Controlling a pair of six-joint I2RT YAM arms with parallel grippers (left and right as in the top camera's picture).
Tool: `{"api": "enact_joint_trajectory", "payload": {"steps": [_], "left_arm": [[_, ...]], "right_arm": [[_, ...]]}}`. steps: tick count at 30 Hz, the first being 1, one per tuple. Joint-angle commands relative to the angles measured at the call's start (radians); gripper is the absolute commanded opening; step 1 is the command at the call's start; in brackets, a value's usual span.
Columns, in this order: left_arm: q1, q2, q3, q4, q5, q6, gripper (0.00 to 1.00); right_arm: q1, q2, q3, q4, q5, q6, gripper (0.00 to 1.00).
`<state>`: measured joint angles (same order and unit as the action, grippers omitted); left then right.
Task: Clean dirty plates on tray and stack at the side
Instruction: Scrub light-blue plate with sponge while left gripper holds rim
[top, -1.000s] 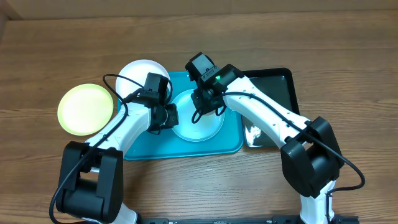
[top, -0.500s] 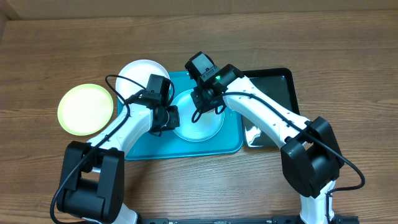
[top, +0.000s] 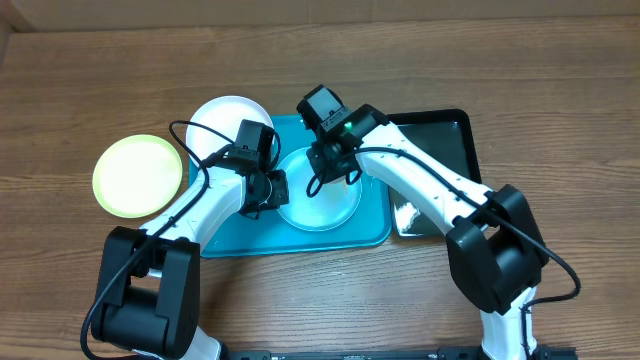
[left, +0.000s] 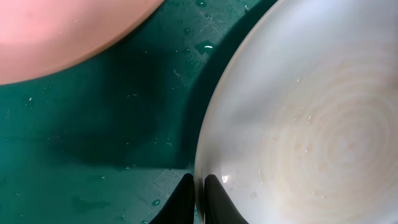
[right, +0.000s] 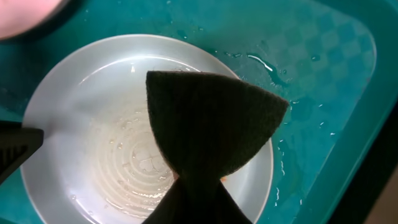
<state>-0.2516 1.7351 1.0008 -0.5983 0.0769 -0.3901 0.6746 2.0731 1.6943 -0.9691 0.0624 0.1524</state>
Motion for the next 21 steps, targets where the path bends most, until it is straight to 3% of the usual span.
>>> {"api": "enact_joint_trajectory", "payload": {"steps": [1,3,4,5,21], "left_arm": [[-0.005,0.011,-0.012,0.002,-0.010,-0.003,0.10],[-0.005,0.011,-0.012,0.002,-0.010,-0.003,0.10],[-0.005,0.011,-0.012,0.002,-0.010,-0.003,0.10],[-0.005,0.011,-0.012,0.002,-0.010,-0.003,0.10],[-0.005,0.011,-0.012,0.004,-0.006,-0.003,0.12]], "right_arm": [[-0.003,0.009,0.006,0.007,0.016,-0.004,0.12],[-0.003,0.009,0.006,0.002,0.015,-0.004,0.12],[-0.002,0.009,0.006,-0.009,0.016,-0.004,0.04],[-0.003,0.009,0.006,-0.017,0.016,-0.004,0.04],[-0.008,0.016,-0.021,-0.029,0.069,-0.004,0.04]]}}
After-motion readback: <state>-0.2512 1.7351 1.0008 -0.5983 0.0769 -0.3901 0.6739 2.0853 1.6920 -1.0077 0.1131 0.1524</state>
